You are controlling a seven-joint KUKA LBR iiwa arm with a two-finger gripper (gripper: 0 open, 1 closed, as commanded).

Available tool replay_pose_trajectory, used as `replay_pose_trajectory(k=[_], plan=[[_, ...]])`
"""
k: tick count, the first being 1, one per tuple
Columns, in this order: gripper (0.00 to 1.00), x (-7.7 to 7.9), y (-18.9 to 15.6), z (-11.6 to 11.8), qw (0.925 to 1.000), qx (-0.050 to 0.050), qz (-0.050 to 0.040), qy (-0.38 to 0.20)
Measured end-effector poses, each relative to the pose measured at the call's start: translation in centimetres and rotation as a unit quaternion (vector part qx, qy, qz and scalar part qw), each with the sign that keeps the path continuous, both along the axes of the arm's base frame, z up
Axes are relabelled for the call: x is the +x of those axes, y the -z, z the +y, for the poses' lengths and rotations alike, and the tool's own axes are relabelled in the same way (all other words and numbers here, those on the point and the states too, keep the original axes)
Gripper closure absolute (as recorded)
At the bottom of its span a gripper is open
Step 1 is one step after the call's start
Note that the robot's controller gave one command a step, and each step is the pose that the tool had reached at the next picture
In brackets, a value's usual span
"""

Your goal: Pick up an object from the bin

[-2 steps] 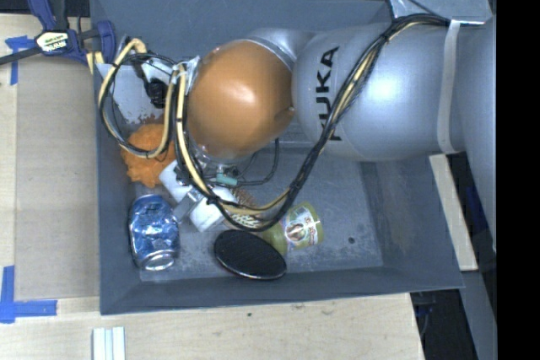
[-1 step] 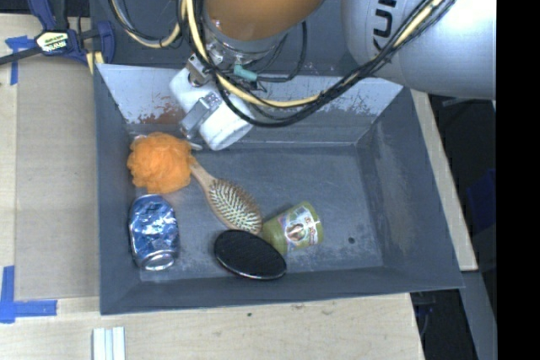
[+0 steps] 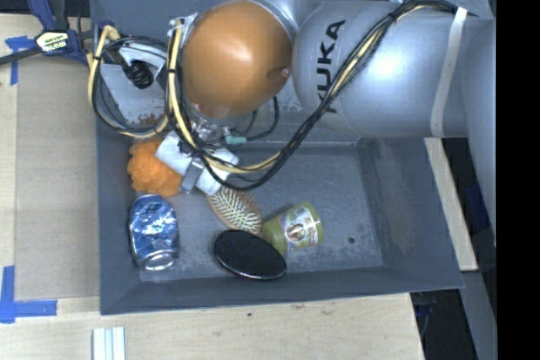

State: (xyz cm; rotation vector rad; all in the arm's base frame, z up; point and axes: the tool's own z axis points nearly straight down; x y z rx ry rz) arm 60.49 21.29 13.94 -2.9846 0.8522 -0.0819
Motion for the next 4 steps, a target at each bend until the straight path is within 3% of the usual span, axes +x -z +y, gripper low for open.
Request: replay_pose_trajectory(k=[1,2,3,4], plan=[[0.0,0.1,-0.3,0.0,1.0,0.0,-0.0015,0.001],[1.0,0.1,-0.3,0.0,1.0,0.0,-0.0016,0.001],[1.0,0.1,-14.0,1.1,0.9932,0.01,-0.0027,0.116],[1.0,-4.5,-5.6,2.2,0.9852,0.013,0.0032,0.171]])
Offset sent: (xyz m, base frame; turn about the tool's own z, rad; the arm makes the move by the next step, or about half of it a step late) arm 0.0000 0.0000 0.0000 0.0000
